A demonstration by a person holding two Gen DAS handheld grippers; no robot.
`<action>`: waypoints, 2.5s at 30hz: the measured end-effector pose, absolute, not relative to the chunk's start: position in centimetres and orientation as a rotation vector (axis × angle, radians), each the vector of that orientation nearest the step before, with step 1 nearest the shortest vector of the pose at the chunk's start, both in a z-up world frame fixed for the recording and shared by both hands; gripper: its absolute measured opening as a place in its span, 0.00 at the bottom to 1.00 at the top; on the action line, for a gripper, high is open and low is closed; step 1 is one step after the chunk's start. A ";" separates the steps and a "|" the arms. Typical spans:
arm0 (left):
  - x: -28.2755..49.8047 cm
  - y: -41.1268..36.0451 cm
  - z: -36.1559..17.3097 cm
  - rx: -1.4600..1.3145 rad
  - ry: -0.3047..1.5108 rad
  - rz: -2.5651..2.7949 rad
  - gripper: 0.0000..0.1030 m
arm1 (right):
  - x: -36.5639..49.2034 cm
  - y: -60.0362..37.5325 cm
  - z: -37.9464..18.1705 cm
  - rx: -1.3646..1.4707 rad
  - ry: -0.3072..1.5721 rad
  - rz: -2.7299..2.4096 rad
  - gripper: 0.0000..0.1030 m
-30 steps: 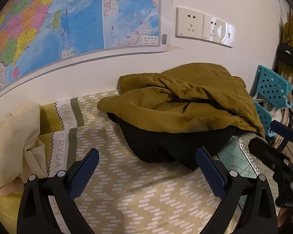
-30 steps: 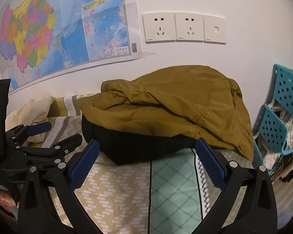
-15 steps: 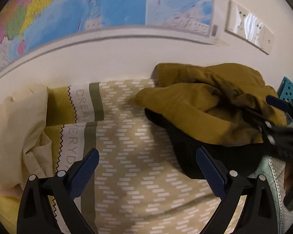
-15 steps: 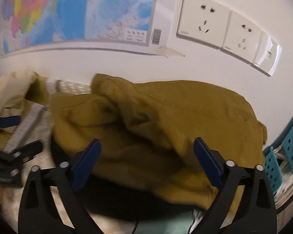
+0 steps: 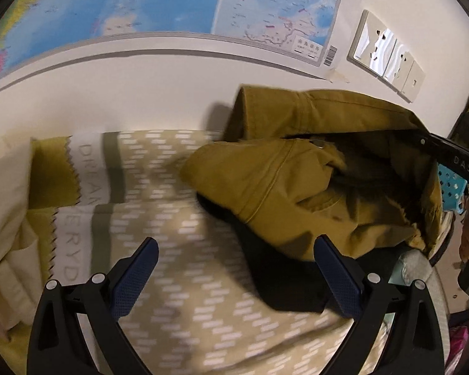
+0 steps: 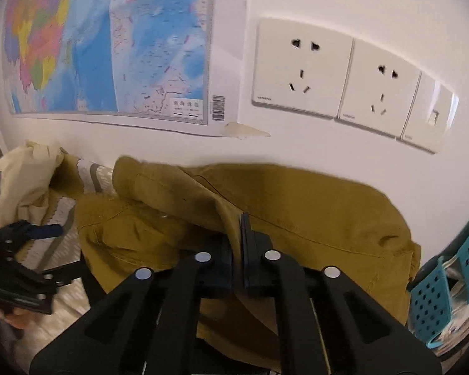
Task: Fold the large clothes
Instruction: 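Grasp the jacket's shoulder edge with the right tool while the left tool grasps the other shoulder, then lift the jacket up with both tools and shake it out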
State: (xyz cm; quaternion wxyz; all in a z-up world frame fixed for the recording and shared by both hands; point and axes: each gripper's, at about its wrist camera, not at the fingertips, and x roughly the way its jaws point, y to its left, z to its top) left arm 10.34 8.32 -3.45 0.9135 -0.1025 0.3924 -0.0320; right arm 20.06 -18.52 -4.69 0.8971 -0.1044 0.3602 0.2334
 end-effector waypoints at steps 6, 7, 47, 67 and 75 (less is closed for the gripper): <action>12.6 8.1 -4.6 -0.254 0.838 -0.085 0.93 | 21.3 -14.9 -7.9 -0.360 0.784 0.500 0.50; 12.8 8.2 -4.8 -0.267 0.843 -0.088 0.93 | 21.3 -14.1 -8.3 -0.372 0.786 0.498 0.50; -3.9 2.5 27.8 0.059 -0.050 -0.367 0.02 | -7.1 -38.3 32.6 0.014 -0.004 0.447 0.01; -30.5 9.2 32.1 0.350 -0.032 0.101 0.05 | -15.6 -31.9 30.9 0.070 0.033 0.957 0.02; -10.5 16.4 17.5 0.221 0.456 0.138 0.03 | 4.0 -20.9 14.9 0.185 0.584 0.928 0.02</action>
